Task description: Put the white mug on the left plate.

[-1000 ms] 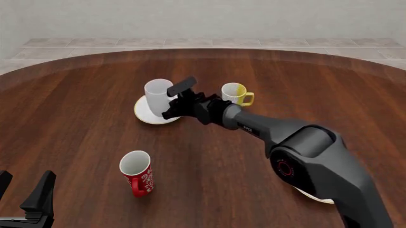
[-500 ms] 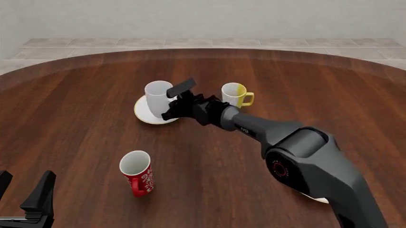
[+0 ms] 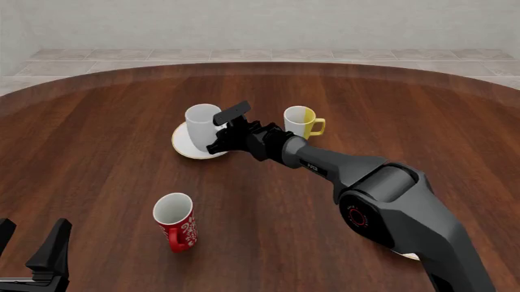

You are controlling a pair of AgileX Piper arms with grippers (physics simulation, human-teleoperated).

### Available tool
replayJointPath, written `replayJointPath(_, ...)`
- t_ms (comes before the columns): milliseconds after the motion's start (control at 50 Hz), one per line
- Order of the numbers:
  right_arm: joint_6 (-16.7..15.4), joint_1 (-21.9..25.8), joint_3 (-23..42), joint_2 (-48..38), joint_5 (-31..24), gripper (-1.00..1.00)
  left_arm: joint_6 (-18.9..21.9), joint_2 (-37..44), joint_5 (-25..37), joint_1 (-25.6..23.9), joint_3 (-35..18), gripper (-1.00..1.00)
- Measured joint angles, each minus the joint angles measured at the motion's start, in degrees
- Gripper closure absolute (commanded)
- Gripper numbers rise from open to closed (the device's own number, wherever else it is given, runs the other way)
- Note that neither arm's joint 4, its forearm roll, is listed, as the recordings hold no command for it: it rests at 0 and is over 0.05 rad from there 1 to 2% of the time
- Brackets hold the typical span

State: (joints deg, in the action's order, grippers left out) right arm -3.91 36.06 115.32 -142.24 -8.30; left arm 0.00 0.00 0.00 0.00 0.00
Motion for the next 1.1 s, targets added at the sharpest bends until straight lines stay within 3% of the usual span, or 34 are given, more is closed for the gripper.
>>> replayJointPath(680, 0.8, -0.4, -3.1, 3.5, 1.6, -1.0, 0.0, 0.0, 0.0, 0.0, 0.0, -1.0)
replayJointPath(880, 0.5, 0.3, -11.9, 11.6, 5.4, -1.0, 0.0, 0.0, 0.0, 0.0, 0.0, -1.0)
replayJointPath(1100, -0.9, 1.8, -28.3, 28.5, 11.5, -1.0, 0.0, 0.0, 0.0, 0.0, 0.0, -1.0)
